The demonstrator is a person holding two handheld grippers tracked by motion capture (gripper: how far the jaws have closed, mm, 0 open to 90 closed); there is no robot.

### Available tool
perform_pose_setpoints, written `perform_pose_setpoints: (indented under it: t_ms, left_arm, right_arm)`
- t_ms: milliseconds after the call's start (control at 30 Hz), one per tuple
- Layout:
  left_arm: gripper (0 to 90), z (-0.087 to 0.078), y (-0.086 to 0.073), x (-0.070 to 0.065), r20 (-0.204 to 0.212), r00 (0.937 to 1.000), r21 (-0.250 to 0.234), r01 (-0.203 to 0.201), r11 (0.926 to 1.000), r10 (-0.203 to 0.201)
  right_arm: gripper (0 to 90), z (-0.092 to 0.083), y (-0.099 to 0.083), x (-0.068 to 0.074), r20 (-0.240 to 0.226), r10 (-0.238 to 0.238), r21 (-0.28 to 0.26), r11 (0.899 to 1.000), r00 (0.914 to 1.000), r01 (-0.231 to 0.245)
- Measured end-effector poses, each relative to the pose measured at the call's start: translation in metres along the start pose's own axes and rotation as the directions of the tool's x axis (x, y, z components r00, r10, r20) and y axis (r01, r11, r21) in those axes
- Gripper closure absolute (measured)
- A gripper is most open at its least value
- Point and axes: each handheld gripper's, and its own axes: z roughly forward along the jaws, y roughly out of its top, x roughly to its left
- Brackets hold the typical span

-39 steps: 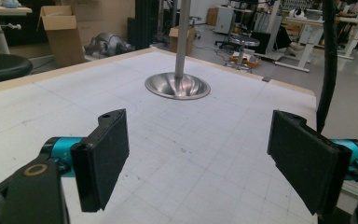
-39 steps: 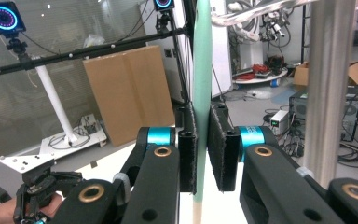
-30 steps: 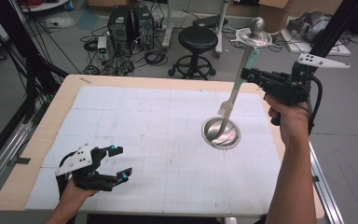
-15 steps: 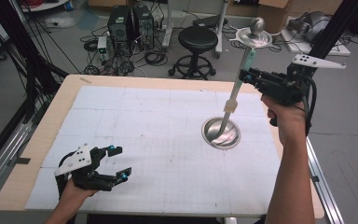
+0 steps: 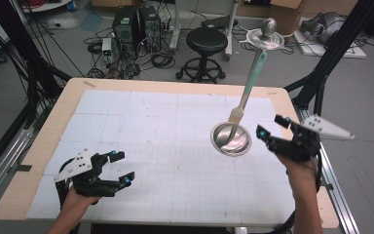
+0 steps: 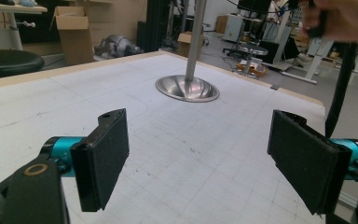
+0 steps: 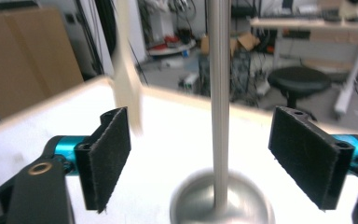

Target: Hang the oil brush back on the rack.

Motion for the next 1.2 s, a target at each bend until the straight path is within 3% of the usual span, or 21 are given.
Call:
perform_pose_setpoints:
  t_ms: [100,167,333,467,567,767,1200]
  left_arm:
    - [21.0,0.001,0.0,0.001,-0.006,0.9999,-0.007,0.011,0.9999,-0.011]
    - [21.0,0.001,0.0,0.002,-0.005,0.9999,-0.004,0.012,0.9999,-0.012]
    - [21.0,0.001,0.0,0.004,-0.014,0.9997,-0.008,0.018,0.9998,-0.018]
    - [20.9,0.0,0.0,0.006,-0.017,0.9997,-0.014,0.018,0.9997,-0.019]
    - [20.7,-0.002,0.0,0.007,-0.016,0.9996,-0.017,0.023,0.9996,-0.023]
    - [20.7,-0.003,-0.002,0.01,-0.03,0.999,-0.022,0.033,0.9992,-0.033]
    - [20.7,-0.005,-0.003,0.007,-0.018,0.9995,-0.016,0.026,0.9995,-0.027]
  right_arm:
    - [16.1,-0.009,-0.035,0.007,0.022,0.003,0.037,0.999,0.9997,-0.004]
    - [16.2,-0.015,-0.054,0.014,0.03,-0.003,0.03,1.0,0.9996,0.002]
    - [16.1,-0.03,-0.083,0.032,0.06,-0.026,0.023,0.999,0.9979,0.024]
    - [16.1,-0.043,-0.092,0.045,0.068,-0.02,-0.037,0.999,0.9975,0.022]
    - [16.1,-0.049,-0.093,0.05,0.061,-0.038,-0.025,0.999,0.9974,0.04]
    - [16.1,-0.056,-0.099,0.051,0.045,-0.016,-0.02,1.0,0.9989,0.017]
    - [16.1,-0.051,-0.103,0.057,0.029,-0.023,0.015,1.0,0.9993,0.022]
